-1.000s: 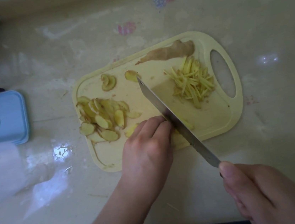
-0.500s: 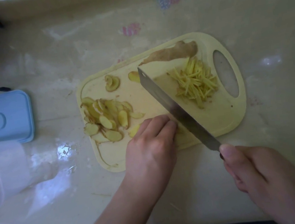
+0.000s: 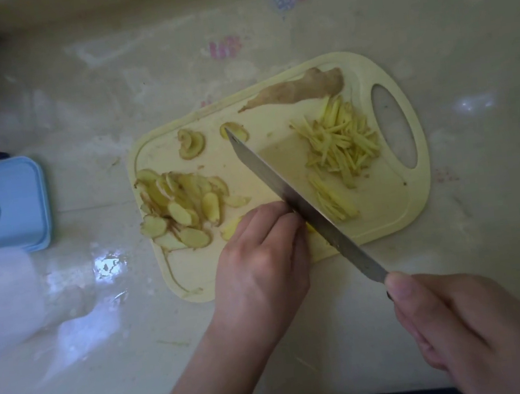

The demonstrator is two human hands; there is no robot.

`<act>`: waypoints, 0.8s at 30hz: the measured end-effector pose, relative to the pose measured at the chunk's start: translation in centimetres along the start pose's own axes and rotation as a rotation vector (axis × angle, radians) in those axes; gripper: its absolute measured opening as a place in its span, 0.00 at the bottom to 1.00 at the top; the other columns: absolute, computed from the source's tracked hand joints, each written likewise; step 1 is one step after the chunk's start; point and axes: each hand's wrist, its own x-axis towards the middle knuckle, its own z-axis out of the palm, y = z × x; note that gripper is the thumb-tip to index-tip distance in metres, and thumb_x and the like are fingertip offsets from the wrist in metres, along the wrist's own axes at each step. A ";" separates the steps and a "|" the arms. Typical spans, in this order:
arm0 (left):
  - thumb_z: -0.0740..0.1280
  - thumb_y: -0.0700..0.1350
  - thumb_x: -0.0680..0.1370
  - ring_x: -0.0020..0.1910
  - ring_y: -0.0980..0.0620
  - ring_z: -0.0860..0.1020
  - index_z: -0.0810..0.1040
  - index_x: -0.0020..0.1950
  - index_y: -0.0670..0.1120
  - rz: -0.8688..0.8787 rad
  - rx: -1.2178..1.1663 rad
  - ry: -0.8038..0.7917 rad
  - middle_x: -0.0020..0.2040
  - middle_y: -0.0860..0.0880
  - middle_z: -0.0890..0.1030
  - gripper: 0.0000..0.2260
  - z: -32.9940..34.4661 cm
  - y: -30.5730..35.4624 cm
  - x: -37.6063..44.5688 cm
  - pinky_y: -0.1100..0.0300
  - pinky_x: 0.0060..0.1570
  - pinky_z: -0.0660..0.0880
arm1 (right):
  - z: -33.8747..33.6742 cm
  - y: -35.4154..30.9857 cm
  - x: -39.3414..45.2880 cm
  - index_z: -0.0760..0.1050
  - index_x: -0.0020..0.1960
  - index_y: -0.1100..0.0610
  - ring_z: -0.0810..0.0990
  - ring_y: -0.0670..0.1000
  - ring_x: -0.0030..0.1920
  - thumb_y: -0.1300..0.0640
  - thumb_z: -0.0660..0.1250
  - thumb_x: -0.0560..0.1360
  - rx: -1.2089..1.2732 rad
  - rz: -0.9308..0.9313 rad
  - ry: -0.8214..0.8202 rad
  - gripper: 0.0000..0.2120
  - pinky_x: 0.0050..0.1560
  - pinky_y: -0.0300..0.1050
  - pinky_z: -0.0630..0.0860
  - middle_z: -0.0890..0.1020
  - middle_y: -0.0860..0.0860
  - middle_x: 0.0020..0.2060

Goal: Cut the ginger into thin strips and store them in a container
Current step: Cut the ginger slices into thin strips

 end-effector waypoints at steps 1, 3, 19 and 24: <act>0.68 0.35 0.78 0.46 0.43 0.83 0.84 0.46 0.37 0.006 0.005 -0.001 0.49 0.43 0.84 0.05 0.0 0.0 0.0 0.50 0.44 0.79 | 0.0 0.0 0.1 0.69 0.35 0.52 0.71 0.47 0.24 0.12 0.36 0.60 -0.004 0.004 -0.012 0.46 0.31 0.43 0.68 0.73 0.52 0.22; 0.68 0.34 0.77 0.46 0.43 0.83 0.85 0.46 0.38 0.012 0.006 0.001 0.49 0.44 0.84 0.05 0.0 0.0 0.0 0.51 0.45 0.79 | -0.1 0.0 0.1 0.69 0.35 0.51 0.72 0.48 0.25 0.12 0.37 0.60 -0.003 0.011 -0.034 0.45 0.30 0.42 0.67 0.73 0.51 0.23; 0.69 0.35 0.78 0.41 0.43 0.80 0.85 0.45 0.39 0.033 0.025 0.056 0.44 0.46 0.84 0.05 0.2 -0.4 -0.2 0.54 0.44 0.77 | 1.1 -0.5 1.2 0.72 0.40 0.38 0.76 0.46 0.30 0.14 0.34 0.63 -0.019 -0.031 -0.010 0.38 0.32 0.38 0.67 0.77 0.43 0.27; 0.70 0.37 0.77 0.43 0.44 0.81 0.86 0.47 0.41 -0.022 0.007 0.024 0.46 0.48 0.85 0.04 0.1 -0.5 0.0 0.54 0.45 0.77 | 0.3 -0.4 0.7 0.68 0.37 0.52 0.69 0.46 0.24 0.13 0.38 0.61 0.029 -0.005 -0.050 0.44 0.30 0.42 0.64 0.70 0.49 0.22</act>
